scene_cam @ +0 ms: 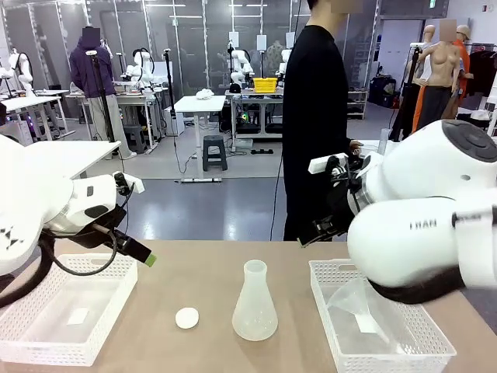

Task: Prepare the solutions needed for the experiment.
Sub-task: Pick up the Plastic Funnel and insert it into the Big flask.

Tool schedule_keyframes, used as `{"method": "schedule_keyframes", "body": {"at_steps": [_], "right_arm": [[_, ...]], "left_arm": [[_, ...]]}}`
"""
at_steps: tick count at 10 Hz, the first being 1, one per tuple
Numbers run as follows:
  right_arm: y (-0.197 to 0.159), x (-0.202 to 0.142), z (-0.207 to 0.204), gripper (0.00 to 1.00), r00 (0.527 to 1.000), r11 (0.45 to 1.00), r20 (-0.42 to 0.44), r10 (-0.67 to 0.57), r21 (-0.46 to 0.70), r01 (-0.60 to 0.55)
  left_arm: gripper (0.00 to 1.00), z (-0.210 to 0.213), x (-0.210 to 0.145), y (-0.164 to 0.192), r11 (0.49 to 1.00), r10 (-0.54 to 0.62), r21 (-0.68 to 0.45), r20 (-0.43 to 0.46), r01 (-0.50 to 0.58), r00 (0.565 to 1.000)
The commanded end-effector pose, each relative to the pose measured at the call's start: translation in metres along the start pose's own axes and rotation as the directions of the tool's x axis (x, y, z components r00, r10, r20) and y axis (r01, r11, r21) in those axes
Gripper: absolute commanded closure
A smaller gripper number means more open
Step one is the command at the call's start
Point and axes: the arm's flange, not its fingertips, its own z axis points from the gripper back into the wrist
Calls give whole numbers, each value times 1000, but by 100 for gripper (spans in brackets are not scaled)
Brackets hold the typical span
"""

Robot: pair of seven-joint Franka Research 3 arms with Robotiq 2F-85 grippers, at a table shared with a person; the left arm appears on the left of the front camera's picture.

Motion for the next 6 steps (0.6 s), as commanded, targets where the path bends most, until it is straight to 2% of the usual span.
{"method": "schedule_keyframes", "body": {"at_steps": [1, 3, 4, 5, 6], "right_arm": [[-31, 8, -12, 0, 981, 959, 36, -192, 221, 180], [-47, 9, -28, 0, 951, 888, -21, -309, 352, 296], [-49, 11, -35, 0, 931, 836, -34, -363, 430, 341], [-46, 11, -38, 0, 922, 844, -39, -385, 390, 369], [-32, 8, -10, 0, 942, 887, -41, -333, 326, 328]], "left_arm": [[0, -16, 8, 47, 975, 135, -179, 19, -130, 991], [0, -27, 3, 72, 941, 216, -270, 19, -203, 976], [0, -29, 2, 78, 902, 257, -366, 35, -226, 966], [0, -8, 0, 49, 961, 188, -209, 17, -180, 982], [0, -8, 0, 49, 961, 188, -209, 17, -180, 982]]}}
